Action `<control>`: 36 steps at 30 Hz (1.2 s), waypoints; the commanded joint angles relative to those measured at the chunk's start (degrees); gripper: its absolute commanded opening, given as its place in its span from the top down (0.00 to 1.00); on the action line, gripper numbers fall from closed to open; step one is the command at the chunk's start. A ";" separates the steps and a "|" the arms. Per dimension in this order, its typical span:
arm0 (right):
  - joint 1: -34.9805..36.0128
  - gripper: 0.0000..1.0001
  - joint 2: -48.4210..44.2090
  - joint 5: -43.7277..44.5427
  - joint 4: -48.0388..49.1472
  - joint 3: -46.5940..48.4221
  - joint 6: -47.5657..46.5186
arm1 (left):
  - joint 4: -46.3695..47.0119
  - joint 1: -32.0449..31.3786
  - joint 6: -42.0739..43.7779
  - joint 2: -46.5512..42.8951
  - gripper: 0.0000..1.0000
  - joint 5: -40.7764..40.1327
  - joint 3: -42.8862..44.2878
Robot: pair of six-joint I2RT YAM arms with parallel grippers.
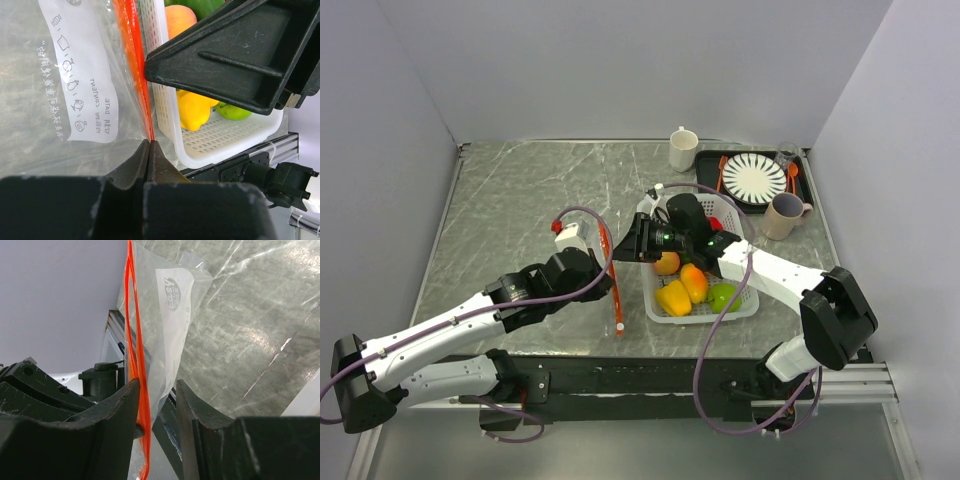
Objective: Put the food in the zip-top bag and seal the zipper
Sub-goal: Open the zipper of the food storage bag.
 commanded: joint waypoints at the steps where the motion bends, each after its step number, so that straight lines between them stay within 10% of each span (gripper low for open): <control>1: -0.20 0.57 0.63 -0.57 2.05 2.06 -0.25 | 1.16 0.21 0.41 -0.62 0.99 -0.44 0.77; 30: 3.05 0.60 1.25 -3.48 -0.41 2.06 -3.68 | 1.60 0.13 0.41 0.70 0.99 -0.70 0.95; 34: 3.14 0.99 0.81 -2.59 -0.85 1.54 -3.94 | 1.16 0.22 0.23 0.79 0.99 -0.96 0.95; 36: 3.23 1.00 0.46 -0.06 -2.60 1.89 -4.20 | 0.37 0.13 -0.12 0.53 0.99 -1.92 1.12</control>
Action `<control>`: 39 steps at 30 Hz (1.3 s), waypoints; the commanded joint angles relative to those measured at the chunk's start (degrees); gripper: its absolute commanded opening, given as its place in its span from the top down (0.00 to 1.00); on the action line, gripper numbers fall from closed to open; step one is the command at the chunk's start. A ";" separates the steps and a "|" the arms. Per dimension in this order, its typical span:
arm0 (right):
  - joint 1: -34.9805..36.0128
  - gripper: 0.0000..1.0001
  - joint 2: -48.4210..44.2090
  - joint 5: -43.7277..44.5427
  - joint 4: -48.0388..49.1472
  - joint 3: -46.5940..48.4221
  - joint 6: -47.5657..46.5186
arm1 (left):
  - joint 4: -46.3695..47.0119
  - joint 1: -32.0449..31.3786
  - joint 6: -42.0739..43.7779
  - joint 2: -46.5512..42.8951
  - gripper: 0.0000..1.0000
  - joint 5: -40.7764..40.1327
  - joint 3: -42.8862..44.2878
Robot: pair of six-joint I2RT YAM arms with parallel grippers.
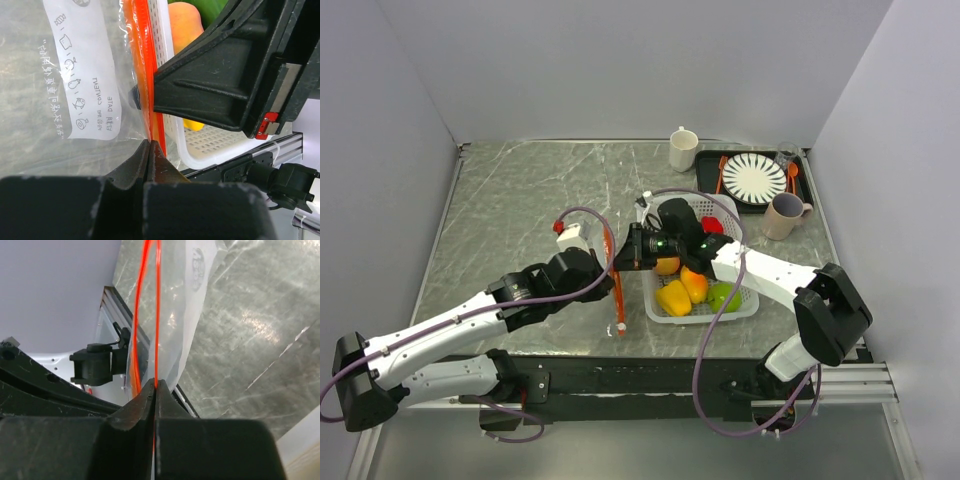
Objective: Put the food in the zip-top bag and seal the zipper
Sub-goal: Open the zipper of the food storage bag.
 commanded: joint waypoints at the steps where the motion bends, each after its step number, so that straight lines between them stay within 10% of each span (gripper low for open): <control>1: 0.45 1.00 -1.53 3.80 -1.88 1.47 -1.03 | -0.98 0.21 -0.58 -0.41 0.99 -2.48 1.30; 19: 1.07 1.00 5.15 18.31 -13.67 6.48 -1.21 | -26.30 3.55 -12.97 -4.81 0.99 -18.56 7.45; 27: 4.67 1.00 3.13 18.05 -12.88 8.94 -0.60 | -8.41 4.26 -5.78 -2.00 0.98 -10.05 2.54; 39: 5.11 1.00 1.72 18.58 -13.49 8.42 0.81 | -3.20 4.26 -1.29 12.86 0.60 -6.53 9.38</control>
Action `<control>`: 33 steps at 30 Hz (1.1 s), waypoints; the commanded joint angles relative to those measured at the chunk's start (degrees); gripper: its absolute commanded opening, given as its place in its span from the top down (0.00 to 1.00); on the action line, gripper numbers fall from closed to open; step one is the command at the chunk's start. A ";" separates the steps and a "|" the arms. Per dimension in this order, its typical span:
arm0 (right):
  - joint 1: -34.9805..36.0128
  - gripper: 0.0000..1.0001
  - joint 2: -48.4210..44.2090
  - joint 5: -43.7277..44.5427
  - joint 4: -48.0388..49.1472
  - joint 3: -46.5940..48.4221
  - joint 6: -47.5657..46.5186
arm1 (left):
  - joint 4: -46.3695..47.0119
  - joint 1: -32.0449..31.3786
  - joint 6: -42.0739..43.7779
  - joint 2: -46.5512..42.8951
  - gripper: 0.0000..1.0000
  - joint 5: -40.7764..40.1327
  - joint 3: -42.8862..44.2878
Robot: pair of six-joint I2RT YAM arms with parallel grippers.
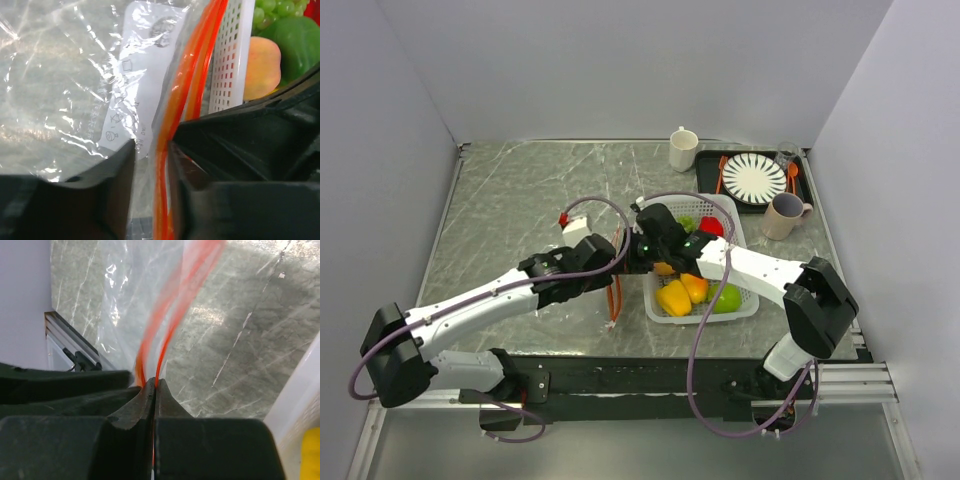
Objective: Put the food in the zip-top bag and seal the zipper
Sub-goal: Open the zipper of the food storage bag.
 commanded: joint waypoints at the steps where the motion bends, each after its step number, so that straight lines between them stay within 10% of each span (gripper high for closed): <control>1: 0.06 1.00 -2.54 0.87 -0.38 1.82 0.33 | 3.78 0.15 2.25 0.14 0.54 1.15 3.87; 33: -0.82 1.00 -1.75 2.45 -2.22 3.66 0.16 | -5.09 -6.35 -0.46 0.92 0.50 1.24 2.55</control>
